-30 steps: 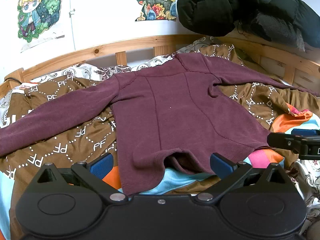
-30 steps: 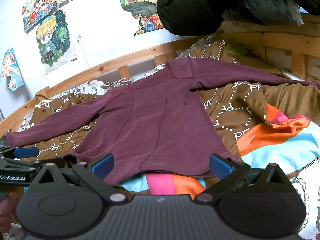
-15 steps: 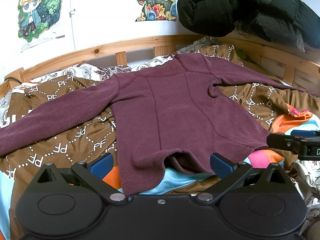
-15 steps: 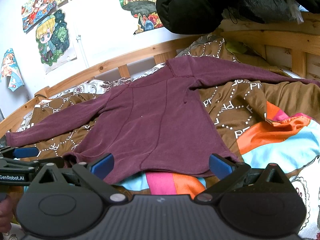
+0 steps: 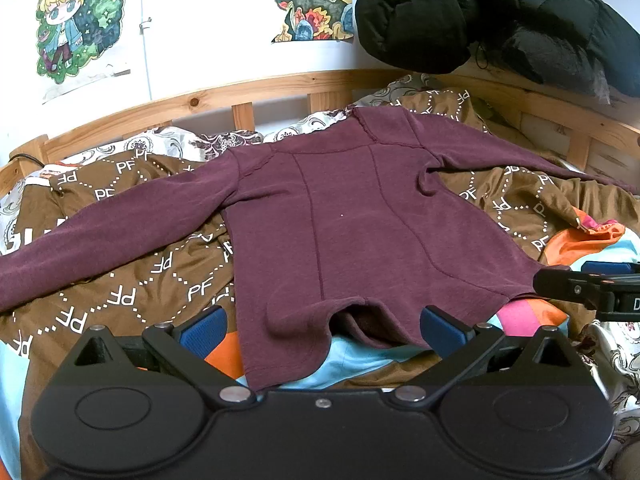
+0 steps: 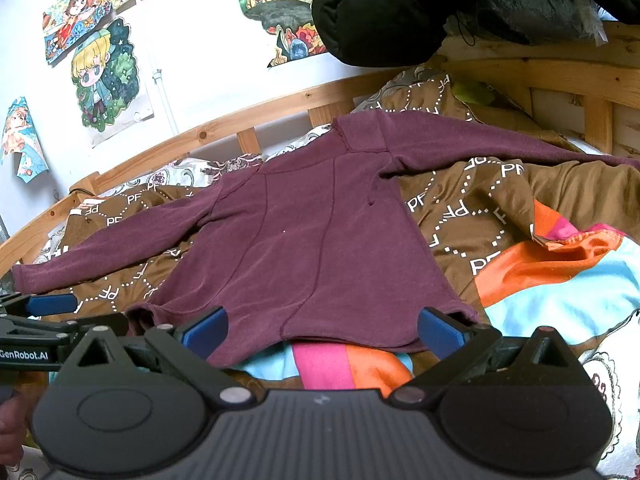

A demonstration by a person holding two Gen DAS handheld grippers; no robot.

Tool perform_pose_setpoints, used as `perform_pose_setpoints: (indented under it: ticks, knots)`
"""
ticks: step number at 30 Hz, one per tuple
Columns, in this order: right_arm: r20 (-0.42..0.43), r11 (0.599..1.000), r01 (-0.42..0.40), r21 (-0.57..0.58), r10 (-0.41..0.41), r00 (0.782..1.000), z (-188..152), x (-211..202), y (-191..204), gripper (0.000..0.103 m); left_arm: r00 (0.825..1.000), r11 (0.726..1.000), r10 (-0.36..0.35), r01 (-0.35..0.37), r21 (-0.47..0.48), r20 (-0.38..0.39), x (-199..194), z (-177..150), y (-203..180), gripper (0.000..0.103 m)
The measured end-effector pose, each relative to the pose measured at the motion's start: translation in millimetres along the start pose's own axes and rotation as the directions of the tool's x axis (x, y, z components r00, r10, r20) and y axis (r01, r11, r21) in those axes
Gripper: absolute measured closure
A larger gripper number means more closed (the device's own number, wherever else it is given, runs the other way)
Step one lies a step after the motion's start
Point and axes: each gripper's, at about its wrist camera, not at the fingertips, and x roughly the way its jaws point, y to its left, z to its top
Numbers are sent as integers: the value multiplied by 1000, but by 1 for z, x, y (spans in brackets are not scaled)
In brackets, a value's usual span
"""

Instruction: Fold small clothes

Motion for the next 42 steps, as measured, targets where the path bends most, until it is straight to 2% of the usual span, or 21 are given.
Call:
perform_pose_setpoints:
  ticks: [35,39,42]
  knots:
    - [-12,1000,7,11,-7,1000,0,1,-1,0,1000,1000,8,-8,3,-10,-4,4,2,1]
    - [-3,999,29,18,-29,1000,3,-1,-2,0,999,999,31,-30,38,-27,9,10,-2,1]
    - [7,998,63,15,-63,998,14,-2,-5,0,997,994,44,-36,106,-67,23,29,-3,1]
